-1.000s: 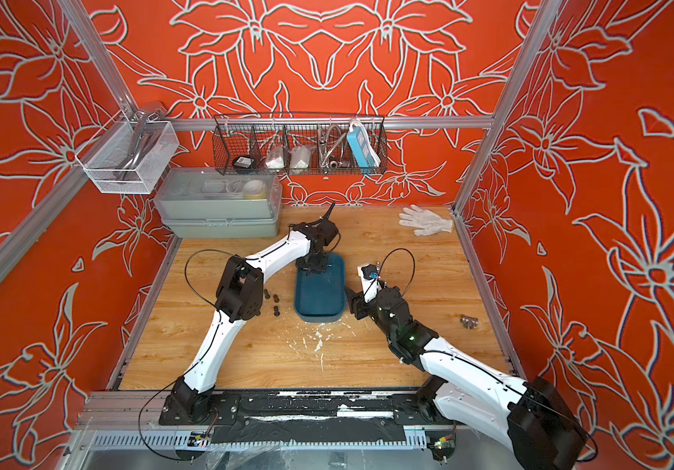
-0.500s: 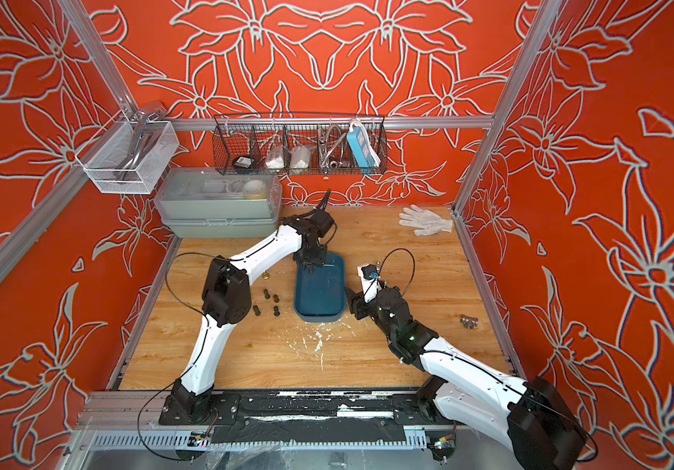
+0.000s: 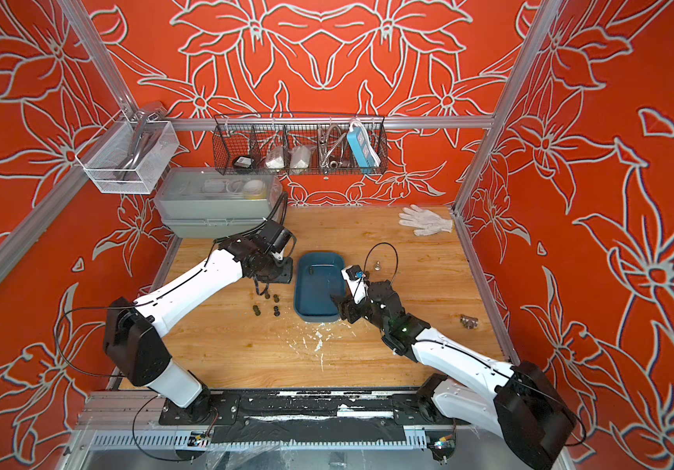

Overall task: Put the chess pieces into the storage box
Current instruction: Place the chess piece in the storage box, then pick up the chess piece at the center of the board.

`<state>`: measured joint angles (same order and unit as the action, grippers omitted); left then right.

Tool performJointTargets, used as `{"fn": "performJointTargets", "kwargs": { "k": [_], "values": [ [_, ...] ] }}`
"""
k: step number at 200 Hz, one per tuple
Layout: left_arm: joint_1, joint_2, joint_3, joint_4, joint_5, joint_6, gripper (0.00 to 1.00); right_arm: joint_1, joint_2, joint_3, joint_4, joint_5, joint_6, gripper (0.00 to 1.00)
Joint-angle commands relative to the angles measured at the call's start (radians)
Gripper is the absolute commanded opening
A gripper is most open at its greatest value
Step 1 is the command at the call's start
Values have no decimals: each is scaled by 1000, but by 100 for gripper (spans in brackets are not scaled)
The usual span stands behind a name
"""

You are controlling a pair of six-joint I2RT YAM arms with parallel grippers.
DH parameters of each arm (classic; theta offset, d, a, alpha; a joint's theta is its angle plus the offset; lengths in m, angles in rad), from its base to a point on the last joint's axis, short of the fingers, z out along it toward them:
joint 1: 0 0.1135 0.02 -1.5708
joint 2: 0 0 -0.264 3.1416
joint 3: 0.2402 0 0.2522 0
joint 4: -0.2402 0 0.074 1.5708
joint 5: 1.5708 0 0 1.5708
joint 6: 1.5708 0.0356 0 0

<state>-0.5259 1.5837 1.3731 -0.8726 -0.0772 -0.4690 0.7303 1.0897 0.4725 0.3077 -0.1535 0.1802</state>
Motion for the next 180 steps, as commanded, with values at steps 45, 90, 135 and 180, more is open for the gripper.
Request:
{"fn": "performJointTargets", "kwargs": {
  "k": [45,90,135,180],
  "values": [
    [69,12,-139,52,61,-27,38,62,76,49,19,-123,-69,79],
    [99,118,-107,80,52,-4,37,73,76,58,-2,-98,-68,79],
    [108,187,-85,80,39,0,37,75,72,54,2,-84,-68,81],
    [112,230,-80,82,20,0,37,78,63,38,30,-107,-70,90]
  ]
}}
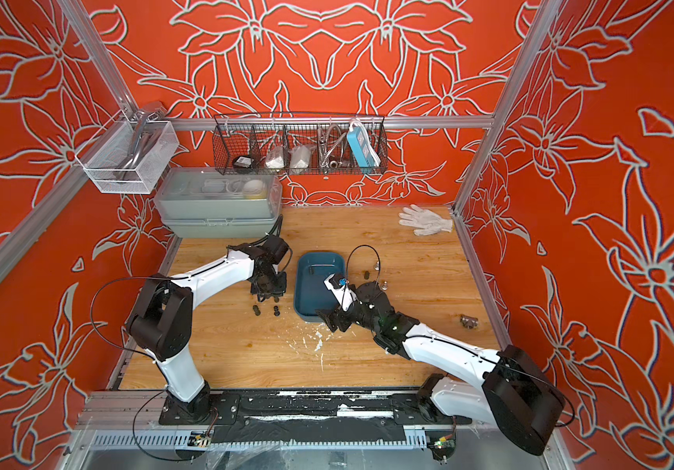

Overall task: Put the chess pieces into the storage box
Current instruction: Pick up the chess piece at the center of the board.

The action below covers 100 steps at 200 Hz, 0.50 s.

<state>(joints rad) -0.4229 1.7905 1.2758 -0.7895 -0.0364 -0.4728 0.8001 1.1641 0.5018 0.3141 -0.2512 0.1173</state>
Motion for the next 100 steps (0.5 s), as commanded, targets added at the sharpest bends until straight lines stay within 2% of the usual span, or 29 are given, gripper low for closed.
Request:
{"fn": "performJointTargets", "kwargs": {
  "k": [1,40,100],
  "values": [
    [10,24,18,-2,-20,3,37,8,-13,7,25,-10,-8,90],
    [16,51,25,5,-25,3,36,10,-37,-14,43,0,-9,96],
    [19,88,39,18,-25,9,30,12,-45,-16,43,21,-4,98]
  ]
}}
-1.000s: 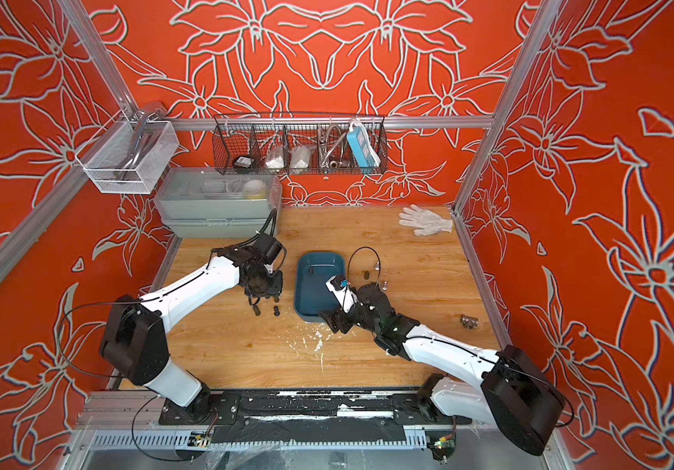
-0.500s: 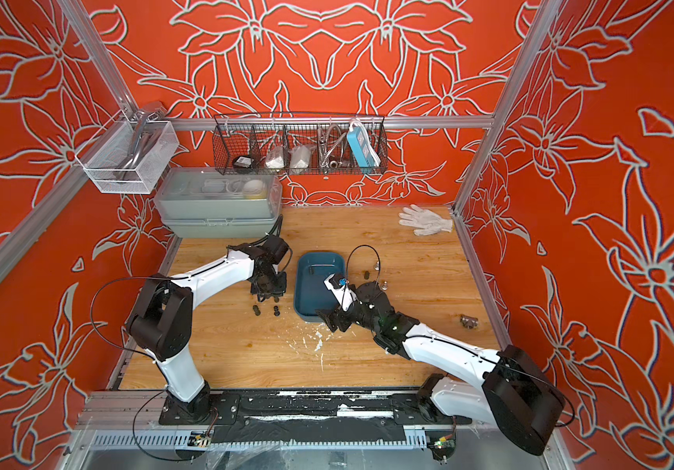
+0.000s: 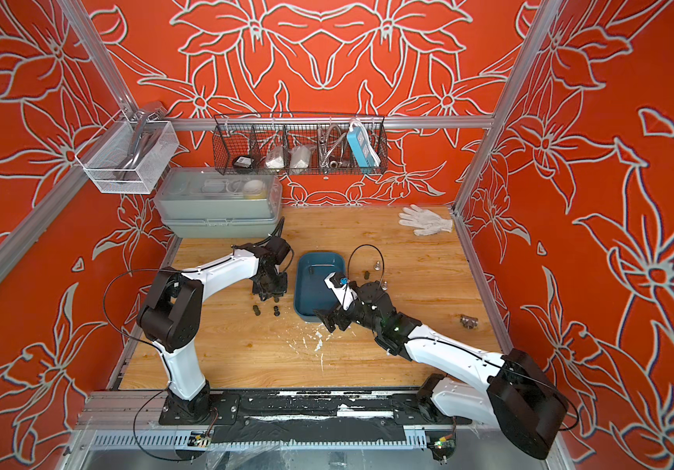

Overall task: Put the chess pieces into the storage box
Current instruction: Pick up the chess piece at the center of the board.

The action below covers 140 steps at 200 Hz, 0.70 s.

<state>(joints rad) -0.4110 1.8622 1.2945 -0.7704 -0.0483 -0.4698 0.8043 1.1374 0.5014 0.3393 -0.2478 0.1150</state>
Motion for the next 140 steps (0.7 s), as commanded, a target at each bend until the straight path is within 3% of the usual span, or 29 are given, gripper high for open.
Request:
{"fn": "performJointTargets", "kwargs": {
  "k": [1,56,140],
  "values": [
    [6,18,19,-1,-13,6,29,8,-19,-15,18,18,-2,98],
    [6,10,12,0,-16,2,22,9,-20,-14,9,52,2,98],
    [6,22,8,-1,-28,2,25,10,-22,-16,7,65,6,97]
  ]
}}
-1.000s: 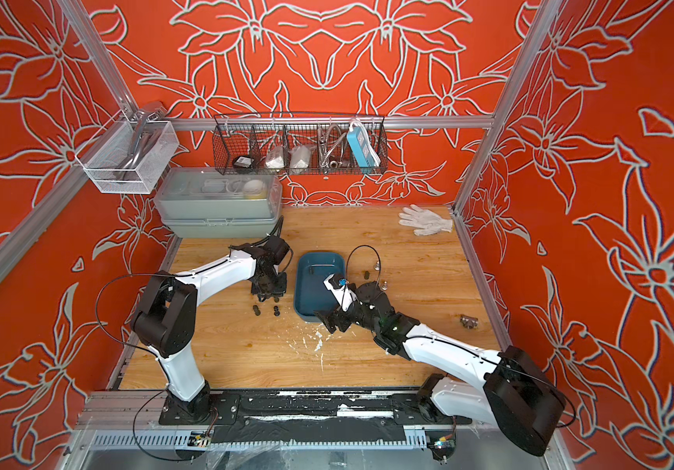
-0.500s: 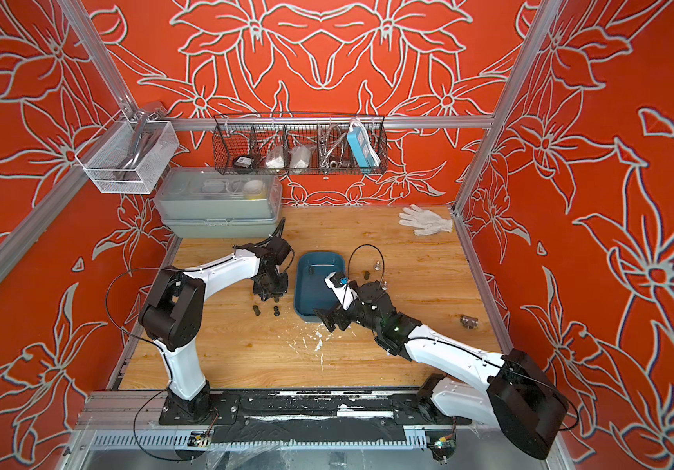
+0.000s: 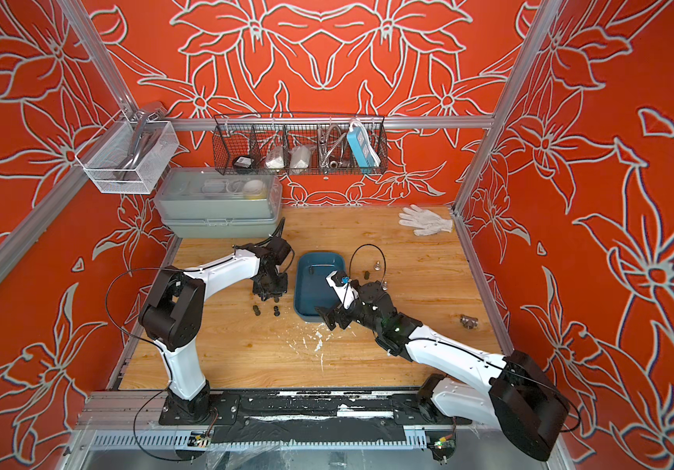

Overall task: Put the chess pieces into the storage box
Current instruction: Pick up the chess piece at the center of the board.

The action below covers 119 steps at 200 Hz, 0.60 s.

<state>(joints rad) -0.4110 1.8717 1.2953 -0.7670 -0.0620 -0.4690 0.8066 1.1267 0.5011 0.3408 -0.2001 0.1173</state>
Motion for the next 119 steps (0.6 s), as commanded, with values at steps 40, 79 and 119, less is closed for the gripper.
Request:
{"fn": "performJointTargets", "kwargs": {
  "k": [40,79,119],
  "values": [
    [6,24,9,-1,-14,4,21,7,-13,-15,5,22,7,97],
    [6,32,6,7,-15,4,21,8,-16,-17,7,27,7,97],
    [6,32,6,9,-18,1,16,8,-19,-19,7,30,9,97]
  ]
}}
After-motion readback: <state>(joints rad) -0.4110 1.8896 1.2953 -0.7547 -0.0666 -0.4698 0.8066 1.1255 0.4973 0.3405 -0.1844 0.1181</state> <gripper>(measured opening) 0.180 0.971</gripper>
